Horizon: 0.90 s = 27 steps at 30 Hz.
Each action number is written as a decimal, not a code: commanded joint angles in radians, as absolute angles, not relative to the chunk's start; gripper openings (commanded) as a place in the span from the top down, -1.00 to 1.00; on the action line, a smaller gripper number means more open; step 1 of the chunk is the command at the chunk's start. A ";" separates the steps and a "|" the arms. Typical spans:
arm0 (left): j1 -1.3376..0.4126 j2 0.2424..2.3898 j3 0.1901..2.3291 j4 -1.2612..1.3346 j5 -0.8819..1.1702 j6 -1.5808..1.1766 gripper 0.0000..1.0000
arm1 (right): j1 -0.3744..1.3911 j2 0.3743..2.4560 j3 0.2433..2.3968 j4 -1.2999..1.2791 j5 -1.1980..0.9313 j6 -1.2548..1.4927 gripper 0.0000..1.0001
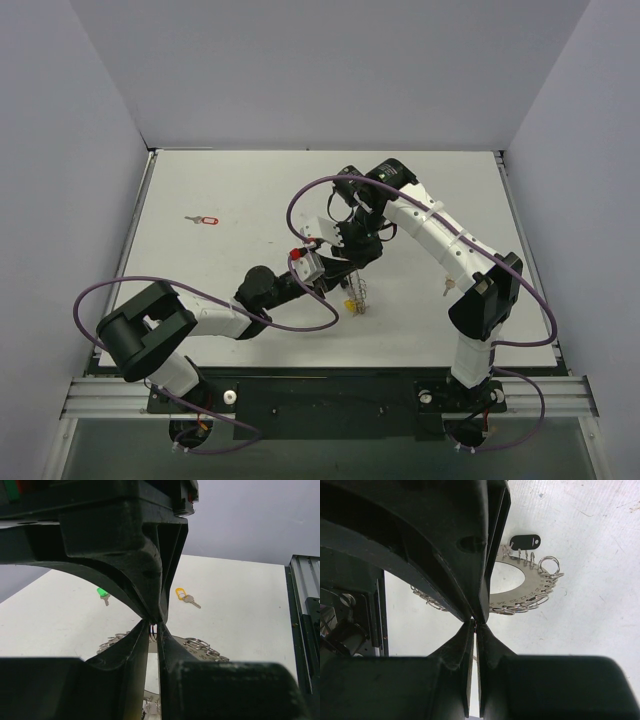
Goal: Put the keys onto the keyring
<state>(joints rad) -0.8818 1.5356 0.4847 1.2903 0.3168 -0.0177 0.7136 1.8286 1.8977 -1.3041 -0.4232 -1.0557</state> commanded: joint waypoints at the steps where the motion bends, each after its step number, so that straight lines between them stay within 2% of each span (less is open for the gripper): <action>1: -0.879 1.523 0.525 1.344 0.342 -0.012 0.58 | 0.721 1.784 1.896 -1.531 -0.454 -1.065 1.00; 5: -0.879 1.523 0.528 1.327 0.334 -0.009 0.57 | 0.719 1.784 1.898 -1.531 -0.456 -1.066 1.00; 11: -0.879 1.520 0.515 1.332 0.319 -0.008 0.43 | 0.721 1.782 1.894 -1.529 -0.451 -1.066 1.00; 27: -0.877 1.531 0.509 1.325 0.322 -0.005 0.45 | 0.719 1.782 1.893 -1.531 -0.449 -1.068 1.00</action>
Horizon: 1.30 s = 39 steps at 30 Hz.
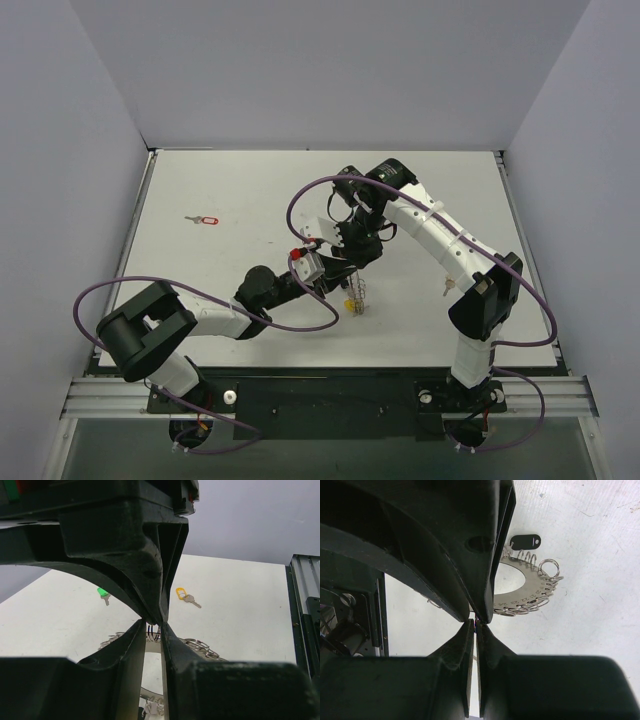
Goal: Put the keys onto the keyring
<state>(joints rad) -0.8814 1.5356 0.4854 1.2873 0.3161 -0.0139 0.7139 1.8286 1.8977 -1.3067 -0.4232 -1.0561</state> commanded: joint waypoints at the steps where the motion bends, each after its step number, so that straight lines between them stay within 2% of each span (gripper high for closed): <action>1: -0.879 1.531 0.509 1.324 0.324 -0.005 0.48 | 0.719 1.781 1.893 -1.532 -0.449 -1.068 1.00; 7: -0.870 1.526 0.499 1.344 0.333 -0.006 0.53 | 0.719 1.782 1.893 -1.531 -0.449 -1.069 1.00; 12: -0.867 1.522 0.485 1.354 0.325 -0.008 0.26 | 0.719 1.782 1.894 -1.531 -0.449 -1.071 1.00; 14: -0.867 1.519 0.482 1.358 0.324 -0.008 0.22 | 0.718 1.784 1.894 -1.531 -0.451 -1.071 1.00; 39: -0.858 1.555 0.500 1.377 0.357 -0.034 0.43 | 0.719 1.787 1.896 -1.537 -0.466 -1.077 1.00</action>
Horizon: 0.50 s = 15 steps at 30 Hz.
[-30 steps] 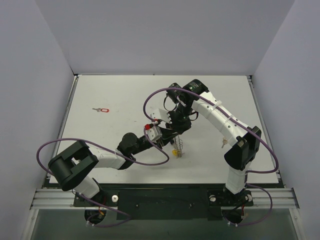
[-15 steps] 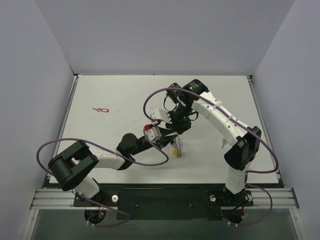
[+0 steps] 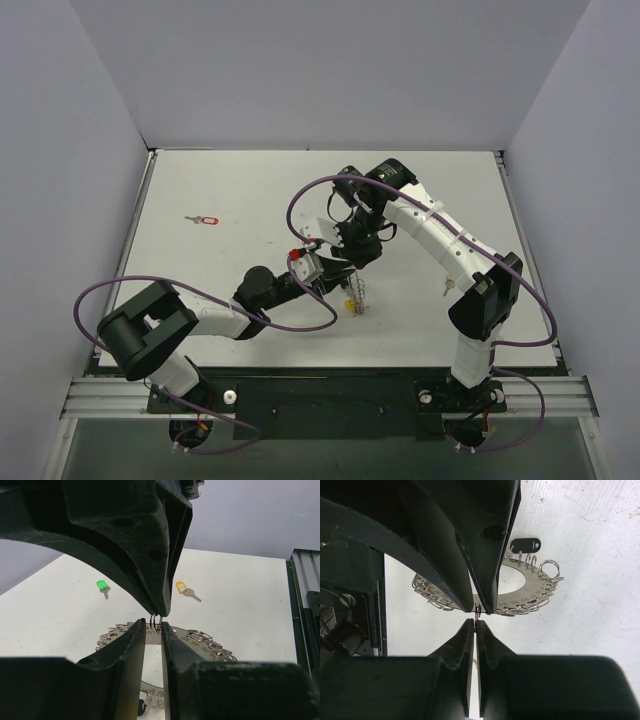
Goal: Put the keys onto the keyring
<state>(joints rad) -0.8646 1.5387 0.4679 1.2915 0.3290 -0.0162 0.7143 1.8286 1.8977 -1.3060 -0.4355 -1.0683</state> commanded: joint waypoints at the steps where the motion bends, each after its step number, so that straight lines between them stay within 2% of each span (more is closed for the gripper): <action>1: -0.857 1.558 0.503 1.379 0.357 -0.035 0.44 | 0.718 1.787 1.896 -1.537 -0.466 -1.078 1.00; 15: -0.859 1.549 0.494 1.420 0.342 -0.054 0.47 | 0.718 1.795 1.890 -1.536 -0.468 -1.080 1.00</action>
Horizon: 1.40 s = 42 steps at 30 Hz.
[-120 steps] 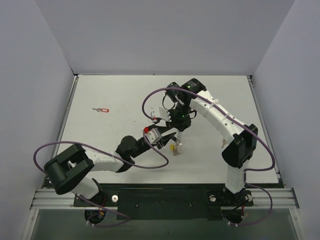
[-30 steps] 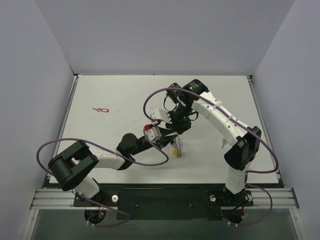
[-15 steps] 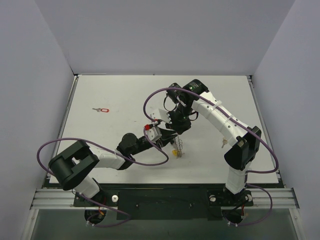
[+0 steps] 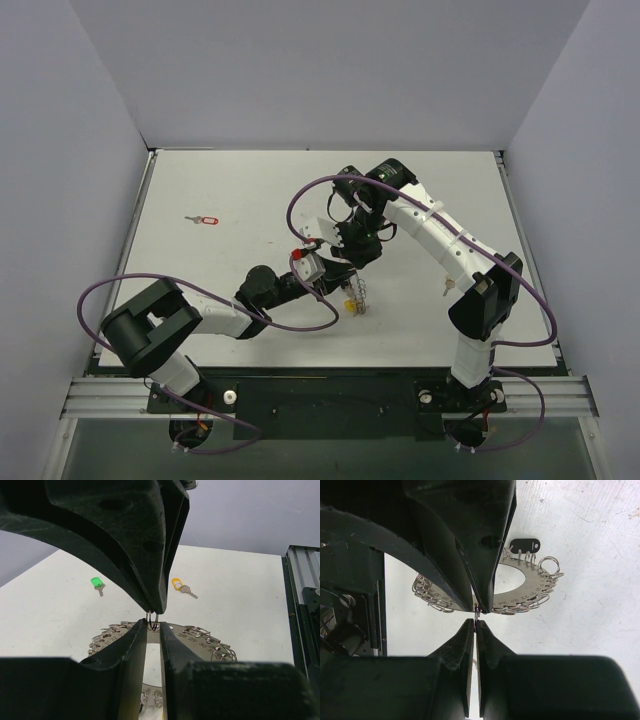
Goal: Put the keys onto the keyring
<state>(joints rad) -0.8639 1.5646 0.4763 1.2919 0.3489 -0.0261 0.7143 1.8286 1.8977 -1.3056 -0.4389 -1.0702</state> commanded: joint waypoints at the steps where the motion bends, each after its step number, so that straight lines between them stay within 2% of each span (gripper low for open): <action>1: -0.859 1.546 0.491 1.420 0.341 -0.054 0.46 | 0.718 1.793 1.890 -1.536 -0.469 -1.080 1.00; 32: -0.857 1.508 0.468 1.450 0.314 -0.067 0.47 | 0.718 1.798 1.888 -1.537 -0.469 -1.080 1.00; 42: -0.859 1.526 0.485 1.443 0.337 -0.075 0.62 | 0.718 1.802 1.890 -1.540 -0.472 -1.080 1.00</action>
<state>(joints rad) -0.8639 1.5375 0.4664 1.2911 0.3374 -0.0448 0.7143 1.8286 1.8938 -1.2972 -0.4519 -1.0664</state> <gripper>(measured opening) 0.208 0.005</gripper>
